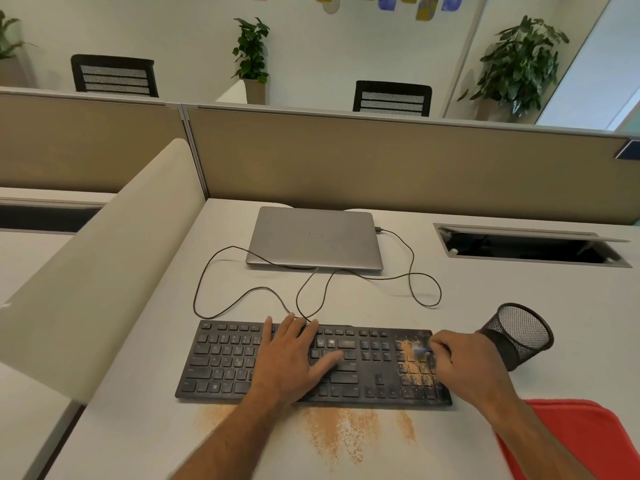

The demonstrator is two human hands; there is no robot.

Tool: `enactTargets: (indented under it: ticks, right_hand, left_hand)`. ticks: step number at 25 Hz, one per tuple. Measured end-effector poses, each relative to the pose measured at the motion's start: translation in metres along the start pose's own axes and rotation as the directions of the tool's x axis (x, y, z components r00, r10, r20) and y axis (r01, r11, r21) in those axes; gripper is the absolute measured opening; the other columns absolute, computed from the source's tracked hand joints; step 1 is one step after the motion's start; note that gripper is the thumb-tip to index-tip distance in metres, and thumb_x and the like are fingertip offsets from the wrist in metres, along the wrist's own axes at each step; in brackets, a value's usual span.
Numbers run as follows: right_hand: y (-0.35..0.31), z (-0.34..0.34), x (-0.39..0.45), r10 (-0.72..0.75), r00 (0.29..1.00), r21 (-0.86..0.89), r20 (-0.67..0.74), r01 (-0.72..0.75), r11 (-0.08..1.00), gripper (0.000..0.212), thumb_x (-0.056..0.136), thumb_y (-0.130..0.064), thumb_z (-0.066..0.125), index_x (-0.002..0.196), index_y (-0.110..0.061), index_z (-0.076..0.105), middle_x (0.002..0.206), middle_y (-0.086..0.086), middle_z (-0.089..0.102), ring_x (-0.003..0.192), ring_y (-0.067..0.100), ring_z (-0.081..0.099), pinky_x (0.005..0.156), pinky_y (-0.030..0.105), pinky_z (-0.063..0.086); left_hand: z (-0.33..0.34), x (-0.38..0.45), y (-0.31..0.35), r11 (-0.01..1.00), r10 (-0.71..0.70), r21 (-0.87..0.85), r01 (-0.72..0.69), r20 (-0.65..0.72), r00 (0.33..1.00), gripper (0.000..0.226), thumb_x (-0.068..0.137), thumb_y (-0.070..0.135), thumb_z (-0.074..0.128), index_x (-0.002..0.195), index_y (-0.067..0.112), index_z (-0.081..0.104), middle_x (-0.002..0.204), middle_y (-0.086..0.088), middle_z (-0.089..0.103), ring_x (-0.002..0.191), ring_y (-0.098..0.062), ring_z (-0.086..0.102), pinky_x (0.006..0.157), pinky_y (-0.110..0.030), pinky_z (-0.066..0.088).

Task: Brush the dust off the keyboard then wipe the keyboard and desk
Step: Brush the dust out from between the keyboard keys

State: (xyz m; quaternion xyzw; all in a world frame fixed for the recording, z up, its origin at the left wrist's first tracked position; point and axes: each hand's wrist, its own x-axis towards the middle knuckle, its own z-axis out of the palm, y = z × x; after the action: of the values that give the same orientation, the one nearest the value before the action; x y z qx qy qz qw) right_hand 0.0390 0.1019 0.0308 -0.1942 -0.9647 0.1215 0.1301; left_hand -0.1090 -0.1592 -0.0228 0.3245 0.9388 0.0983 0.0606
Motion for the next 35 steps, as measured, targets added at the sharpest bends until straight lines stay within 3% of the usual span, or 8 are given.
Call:
enactTargets:
  ticks: [5,9,13,18,21,23,31,35]
  right_hand:
    - [-0.007,0.004,-0.002,-0.050,0.999,0.048,0.001,0.050,0.998,0.011,0.086,-0.016,0.063,0.087,-0.021,0.072,0.070,-0.007,0.070,0.059,0.011,0.059,0.052,0.020,0.045]
    - [-0.006,0.006,-0.004,-0.067,0.997,0.054,-0.026,0.068,0.996,0.013,0.081,-0.011,0.066,0.078,-0.023,0.070,0.063,-0.010,0.066,0.053,0.009,0.056,0.047,0.018,0.041]
    - [-0.010,0.008,0.000,-0.077,0.997,0.081,-0.018,0.078,0.994,0.012,0.087,-0.015,0.063,0.092,-0.019,0.072,0.076,-0.005,0.072,0.064,0.014,0.063,0.058,0.026,0.051]
    - [-0.011,0.002,0.000,-0.071,0.997,0.056,0.000,0.071,0.996,0.011,0.084,-0.014,0.064,0.083,-0.020,0.072,0.068,-0.009,0.068,0.056,0.008,0.057,0.051,0.013,0.037]
    - [-0.016,-0.001,0.006,-0.073,0.996,0.163,-0.053,0.080,0.983,0.012,0.087,-0.013,0.063,0.086,-0.021,0.071,0.068,-0.013,0.066,0.058,0.008,0.058,0.053,0.016,0.042]
    - [-0.022,0.002,0.008,-0.077,0.996,0.212,0.039,0.067,0.975,0.014,0.090,-0.017,0.059,0.094,-0.023,0.071,0.072,-0.017,0.065,0.061,0.005,0.059,0.057,0.016,0.042]
    - [-0.002,-0.010,0.019,0.115,0.970,-0.192,0.215,-0.073,0.979,0.017,0.086,-0.021,0.050,0.079,-0.023,0.065,0.075,-0.008,0.067,0.064,0.010,0.054,0.053,0.022,0.038]
    - [-0.006,-0.015,0.021,0.067,0.996,0.127,0.056,-0.074,0.989,0.017,0.089,-0.015,0.057,0.088,-0.020,0.073,0.081,-0.010,0.071,0.071,0.006,0.060,0.062,0.017,0.039]
  left_hand:
    - [0.001,0.000,0.000,1.000,0.004,-0.007,-0.004,-0.003,1.000,0.110,0.071,0.094,-0.009,0.154,0.033,0.028,0.157,0.008,0.033,0.151,-0.015,0.016,0.124,-0.051,-0.005]
    - [0.001,-0.001,-0.002,1.000,0.002,0.008,-0.003,0.023,1.000,0.098,0.080,0.092,0.004,0.156,0.033,0.025,0.159,0.008,0.031,0.152,-0.015,0.013,0.124,-0.052,-0.004]
    - [0.000,-0.001,-0.001,1.000,0.001,0.015,-0.002,0.028,1.000,0.093,0.083,0.090,0.011,0.156,0.033,0.024,0.160,0.008,0.030,0.153,-0.016,0.012,0.124,-0.051,-0.005]
    - [0.000,-0.001,-0.001,1.000,0.006,0.008,-0.006,0.031,0.999,0.099,0.078,0.092,0.004,0.156,0.033,0.024,0.160,0.008,0.029,0.152,-0.016,0.012,0.124,-0.051,-0.005]
    - [0.001,-0.001,-0.001,1.000,0.006,-0.004,-0.006,0.007,1.000,0.093,0.084,0.090,0.014,0.156,0.032,0.026,0.160,0.007,0.031,0.153,-0.016,0.013,0.123,-0.049,-0.009]
    - [0.001,-0.002,-0.001,1.000,0.005,-0.002,-0.005,0.009,1.000,0.091,0.086,0.089,0.015,0.156,0.033,0.025,0.159,0.007,0.031,0.153,-0.016,0.012,0.123,-0.049,-0.010]
    - [0.001,-0.001,-0.001,1.000,0.006,0.004,-0.006,0.008,1.000,0.103,0.076,0.093,0.000,0.156,0.033,0.025,0.160,0.007,0.030,0.153,-0.016,0.012,0.124,-0.050,-0.006]
    - [0.000,-0.001,-0.001,1.000,0.006,0.004,-0.006,0.007,1.000,0.097,0.082,0.091,0.008,0.156,0.032,0.025,0.160,0.006,0.031,0.153,-0.017,0.013,0.124,-0.051,-0.006]
